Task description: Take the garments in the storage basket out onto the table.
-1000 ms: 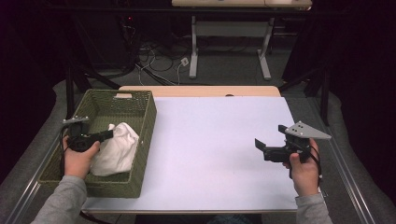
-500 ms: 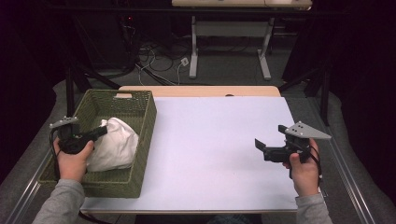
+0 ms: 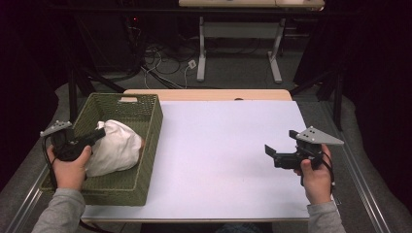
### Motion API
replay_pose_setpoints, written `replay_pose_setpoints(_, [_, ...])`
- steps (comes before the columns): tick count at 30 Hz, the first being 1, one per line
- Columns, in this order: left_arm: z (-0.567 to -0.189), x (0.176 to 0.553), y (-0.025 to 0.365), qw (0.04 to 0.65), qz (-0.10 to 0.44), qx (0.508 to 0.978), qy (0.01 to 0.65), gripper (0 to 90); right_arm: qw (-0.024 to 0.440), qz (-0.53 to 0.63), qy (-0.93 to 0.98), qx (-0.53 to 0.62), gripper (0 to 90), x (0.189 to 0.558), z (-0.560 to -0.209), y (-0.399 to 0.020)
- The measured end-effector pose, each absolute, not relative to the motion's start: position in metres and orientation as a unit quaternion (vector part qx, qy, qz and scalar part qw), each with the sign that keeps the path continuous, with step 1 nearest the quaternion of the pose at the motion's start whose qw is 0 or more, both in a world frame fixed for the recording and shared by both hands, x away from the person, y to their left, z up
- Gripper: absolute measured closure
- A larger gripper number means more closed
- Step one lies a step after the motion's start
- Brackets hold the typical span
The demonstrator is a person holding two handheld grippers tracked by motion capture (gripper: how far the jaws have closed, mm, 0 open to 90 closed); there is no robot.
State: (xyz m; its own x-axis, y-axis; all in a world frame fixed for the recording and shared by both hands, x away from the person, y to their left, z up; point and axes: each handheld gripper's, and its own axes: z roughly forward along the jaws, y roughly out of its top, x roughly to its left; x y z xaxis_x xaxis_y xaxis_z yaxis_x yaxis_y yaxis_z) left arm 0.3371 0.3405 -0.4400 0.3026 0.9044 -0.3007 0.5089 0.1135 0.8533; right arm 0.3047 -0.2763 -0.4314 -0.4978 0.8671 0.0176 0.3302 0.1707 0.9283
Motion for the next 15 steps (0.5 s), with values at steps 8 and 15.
replay_pose_setpoints(8, [-0.428,0.330,0.343,0.514,0.214,0.626,0.547,87.6,0.274,0.489,0.714,0.419,0.9,0.305,-0.431,-0.276])
replay_pose_setpoints(15, [-0.417,0.324,0.343,0.531,0.230,0.614,0.537,87.6,0.273,0.488,0.715,0.419,0.9,0.305,-0.432,-0.276])
